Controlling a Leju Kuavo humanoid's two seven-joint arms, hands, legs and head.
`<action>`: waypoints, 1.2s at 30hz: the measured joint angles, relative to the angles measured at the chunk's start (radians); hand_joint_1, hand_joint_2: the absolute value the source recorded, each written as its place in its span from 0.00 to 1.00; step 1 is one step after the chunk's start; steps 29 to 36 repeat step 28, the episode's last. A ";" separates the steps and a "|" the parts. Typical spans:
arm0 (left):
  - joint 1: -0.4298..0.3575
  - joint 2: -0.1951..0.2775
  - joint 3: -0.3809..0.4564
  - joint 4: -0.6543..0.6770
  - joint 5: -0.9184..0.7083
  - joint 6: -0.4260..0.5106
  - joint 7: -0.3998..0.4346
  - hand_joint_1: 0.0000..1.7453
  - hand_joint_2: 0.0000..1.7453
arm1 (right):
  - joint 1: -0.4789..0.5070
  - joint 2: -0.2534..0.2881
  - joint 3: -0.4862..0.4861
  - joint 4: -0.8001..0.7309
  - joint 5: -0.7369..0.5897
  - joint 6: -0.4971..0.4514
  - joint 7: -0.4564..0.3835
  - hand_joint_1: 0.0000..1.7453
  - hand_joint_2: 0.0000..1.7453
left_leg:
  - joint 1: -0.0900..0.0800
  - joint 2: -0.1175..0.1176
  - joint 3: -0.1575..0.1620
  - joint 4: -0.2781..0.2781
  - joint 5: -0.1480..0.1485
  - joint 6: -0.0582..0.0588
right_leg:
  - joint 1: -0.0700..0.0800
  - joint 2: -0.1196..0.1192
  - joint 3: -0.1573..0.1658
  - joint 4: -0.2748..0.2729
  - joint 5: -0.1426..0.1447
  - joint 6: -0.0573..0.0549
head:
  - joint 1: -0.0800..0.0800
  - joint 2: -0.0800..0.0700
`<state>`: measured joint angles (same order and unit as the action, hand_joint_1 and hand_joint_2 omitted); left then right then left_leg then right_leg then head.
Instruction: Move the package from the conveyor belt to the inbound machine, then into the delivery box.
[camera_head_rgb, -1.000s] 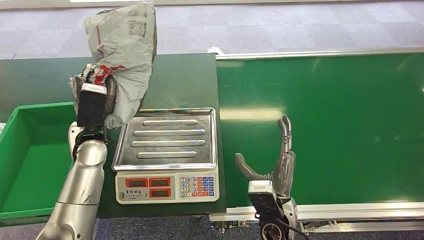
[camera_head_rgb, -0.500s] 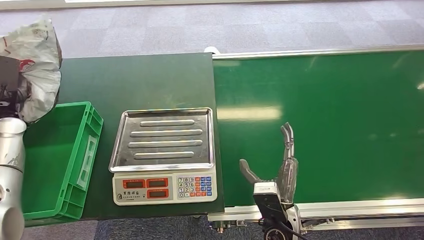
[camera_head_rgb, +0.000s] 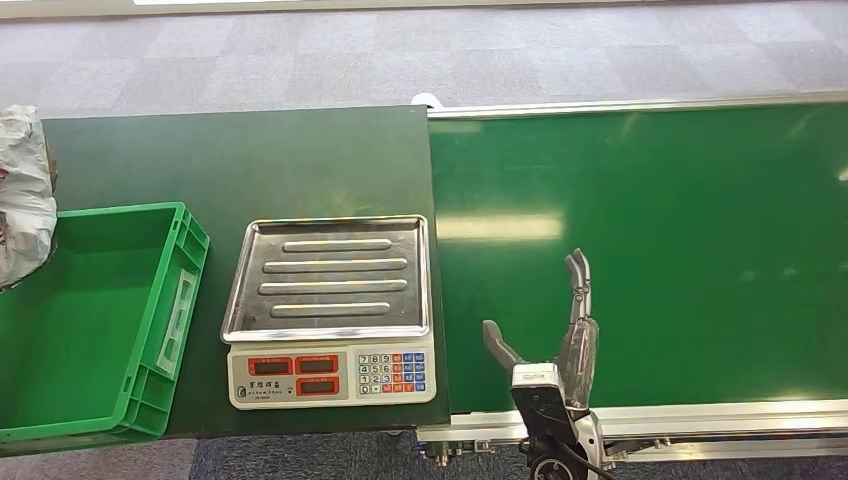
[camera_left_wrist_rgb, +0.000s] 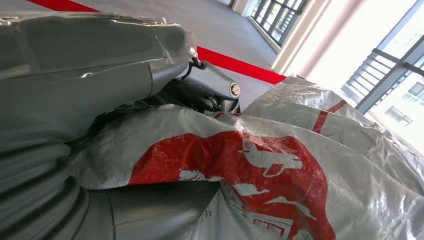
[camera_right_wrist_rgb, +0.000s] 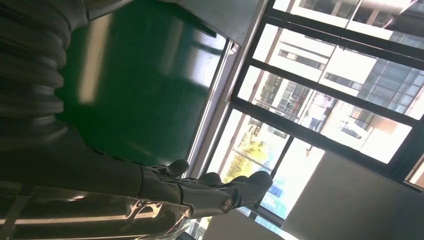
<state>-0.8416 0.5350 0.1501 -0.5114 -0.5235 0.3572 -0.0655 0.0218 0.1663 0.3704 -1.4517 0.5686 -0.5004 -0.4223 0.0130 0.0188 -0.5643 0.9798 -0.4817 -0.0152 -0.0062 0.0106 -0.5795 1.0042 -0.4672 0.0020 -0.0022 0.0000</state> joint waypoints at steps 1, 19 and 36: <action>0.001 0.005 0.001 0.003 0.000 -0.016 0.002 0.91 1.00 | 0.000 0.001 -0.002 0.000 0.000 0.001 0.000 0.00 1.00 | 0.000 0.000 0.000 0.000 0.000 0.000 | 0.000 0.000 0.000 0.000 0.000 0.000 | 0.000 0.000; 0.299 0.057 0.153 -0.390 0.333 -0.623 0.005 0.00 1.00 | 0.007 0.018 -0.055 0.021 0.021 0.056 0.005 0.00 1.00 | 0.000 0.001 0.000 0.000 -0.001 -0.001 | 0.000 0.000 0.000 0.000 -0.001 -0.001 | 0.000 0.000; 0.327 0.061 0.190 -0.449 0.346 -0.627 0.004 0.00 1.00 | 0.007 0.022 -0.066 0.024 0.021 0.060 0.006 0.00 1.00 | 0.000 0.000 0.000 0.000 -0.001 -0.001 | 0.000 -0.001 0.000 0.000 -0.001 -0.001 | 0.000 0.000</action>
